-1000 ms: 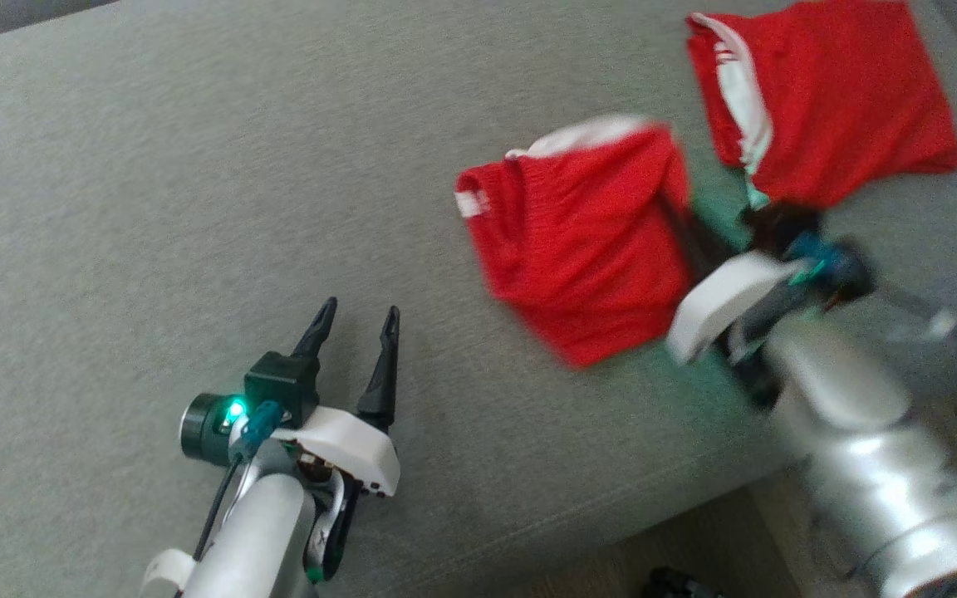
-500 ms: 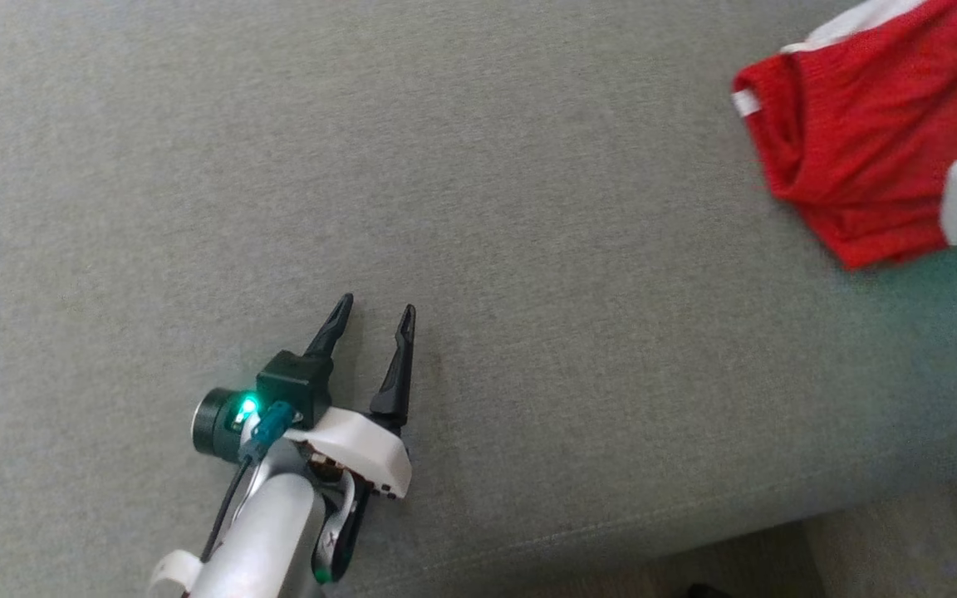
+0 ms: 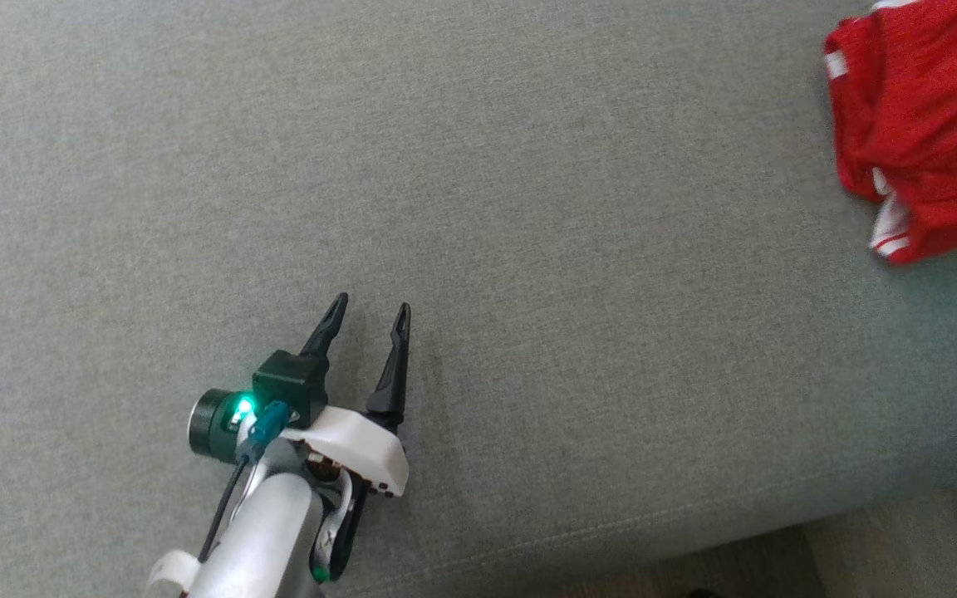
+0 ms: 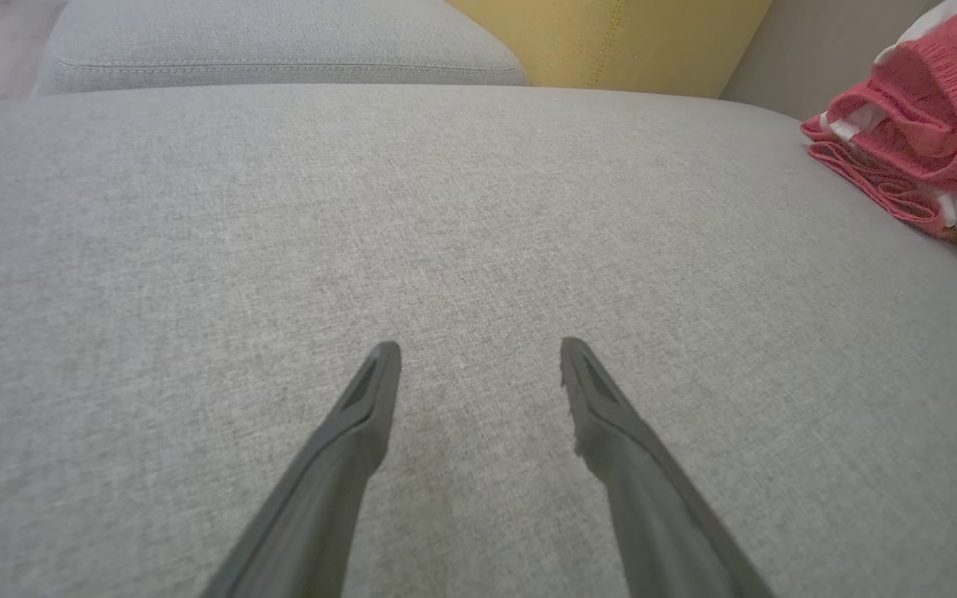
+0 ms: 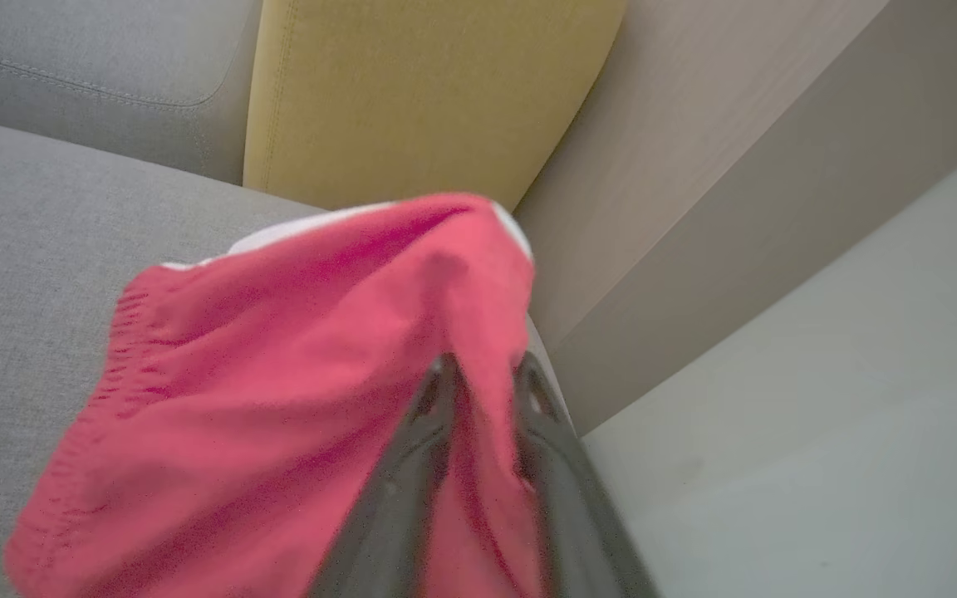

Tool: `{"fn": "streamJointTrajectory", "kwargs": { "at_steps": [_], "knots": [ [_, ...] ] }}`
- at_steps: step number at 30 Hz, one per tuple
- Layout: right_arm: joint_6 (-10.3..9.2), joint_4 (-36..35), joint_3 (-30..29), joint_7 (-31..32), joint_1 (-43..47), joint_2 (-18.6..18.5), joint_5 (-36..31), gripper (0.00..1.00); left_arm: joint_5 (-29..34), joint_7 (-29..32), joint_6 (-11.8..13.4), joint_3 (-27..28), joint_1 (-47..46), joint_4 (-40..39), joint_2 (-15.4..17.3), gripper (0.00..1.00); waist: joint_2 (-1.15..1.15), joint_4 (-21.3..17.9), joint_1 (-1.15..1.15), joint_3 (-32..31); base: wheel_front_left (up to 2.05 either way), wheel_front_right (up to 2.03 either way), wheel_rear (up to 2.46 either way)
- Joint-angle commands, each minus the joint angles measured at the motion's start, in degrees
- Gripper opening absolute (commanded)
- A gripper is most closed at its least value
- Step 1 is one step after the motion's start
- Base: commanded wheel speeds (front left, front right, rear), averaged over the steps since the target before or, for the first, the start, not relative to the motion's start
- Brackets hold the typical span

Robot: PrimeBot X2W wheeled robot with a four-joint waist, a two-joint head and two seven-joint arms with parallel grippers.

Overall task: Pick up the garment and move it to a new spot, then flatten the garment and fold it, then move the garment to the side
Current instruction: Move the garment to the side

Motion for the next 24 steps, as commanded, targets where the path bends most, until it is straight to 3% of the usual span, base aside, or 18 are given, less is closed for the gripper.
{"fn": "streamJointTrajectory", "kwargs": {
  "at_steps": [1,6,10,18,24],
  "knots": [
    [0.37,-2.0,-0.3,-0.9,-0.1,-0.4,-0.8,1.0,-0.3,-0.3,0.3,2.0,-0.7,-1.5,0.3,1.0,0.0,0.0,0.0,-0.1,0.0,0.0,0.0],
    [0.37,-5.3,-4.8,-3.6,0.7,2.1,-4.8,1.0,-0.4,-0.3,0.8,2.8,-0.4,-1.3,0.3,1.0,0.0,0.1,0.0,-0.5,0.0,0.0,0.0],
    [0.37,-9.3,-7.4,-6.3,2.2,7.7,-5.8,1.0,-0.5,-0.3,1.8,4.4,0.0,-1.7,0.3,1.0,0.0,0.5,0.0,-1.2,0.0,0.0,0.0],
    [0.37,-17.7,-7.2,-10.2,9.0,19.0,-2.8,1.0,0.0,-0.3,3.5,8.1,1.0,-3.1,0.3,1.0,0.0,2.5,0.0,-2.9,0.0,0.0,0.0],
    [0.37,-19.7,-6.4,-10.9,15.3,23.5,0.6,1.0,0.0,-0.3,3.8,9.6,1.8,-3.1,0.3,1.0,0.0,4.9,0.0,-4.1,0.0,0.0,0.0]
  ]
}}
